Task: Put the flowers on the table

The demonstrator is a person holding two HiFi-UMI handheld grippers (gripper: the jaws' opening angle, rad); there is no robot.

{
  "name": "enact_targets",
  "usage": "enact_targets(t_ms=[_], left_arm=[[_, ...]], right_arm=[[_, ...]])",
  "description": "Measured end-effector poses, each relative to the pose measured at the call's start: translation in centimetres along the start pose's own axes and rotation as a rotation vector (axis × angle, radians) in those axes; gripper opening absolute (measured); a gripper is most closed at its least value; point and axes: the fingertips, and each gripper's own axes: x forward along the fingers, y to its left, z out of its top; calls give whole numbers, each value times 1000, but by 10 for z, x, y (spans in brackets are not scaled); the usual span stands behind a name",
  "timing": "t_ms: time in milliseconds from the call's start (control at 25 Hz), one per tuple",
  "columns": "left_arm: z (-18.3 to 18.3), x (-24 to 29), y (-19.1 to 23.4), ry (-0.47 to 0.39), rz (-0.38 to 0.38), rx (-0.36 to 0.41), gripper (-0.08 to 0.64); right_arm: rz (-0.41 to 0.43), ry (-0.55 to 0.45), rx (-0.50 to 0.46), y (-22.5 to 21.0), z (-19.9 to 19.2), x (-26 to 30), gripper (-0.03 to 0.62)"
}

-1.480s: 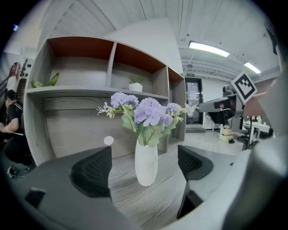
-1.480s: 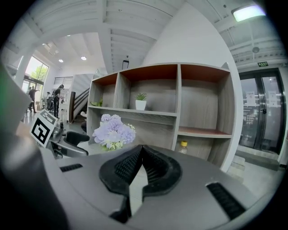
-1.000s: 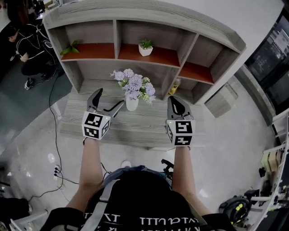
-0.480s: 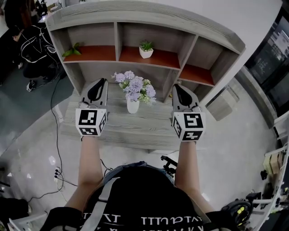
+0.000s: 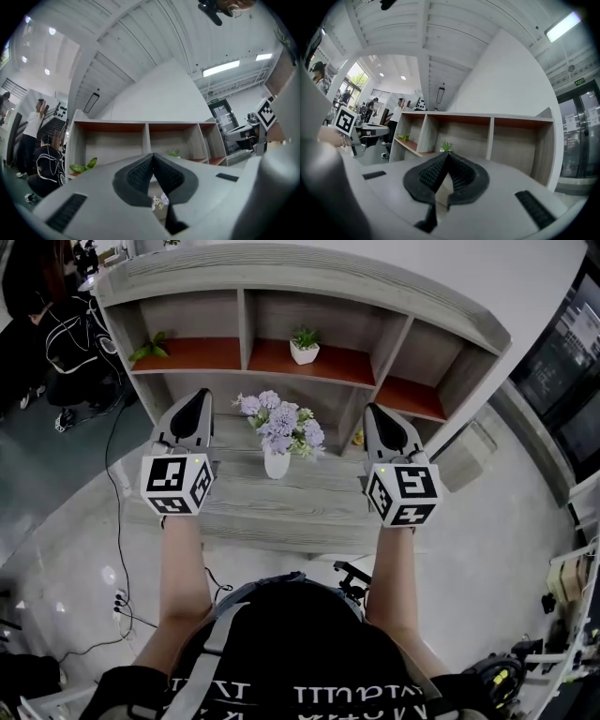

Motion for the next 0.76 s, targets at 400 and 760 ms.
enact_targets(t_ms=[400,760], left_arm=[[-4,8,-5,28,-25,41,12],[-1,7,-7,11,-34,23,12]], right_arm=[[-11,-11,21,-3,3,0,15],[-16,-17,23,-1,3,-2,15]])
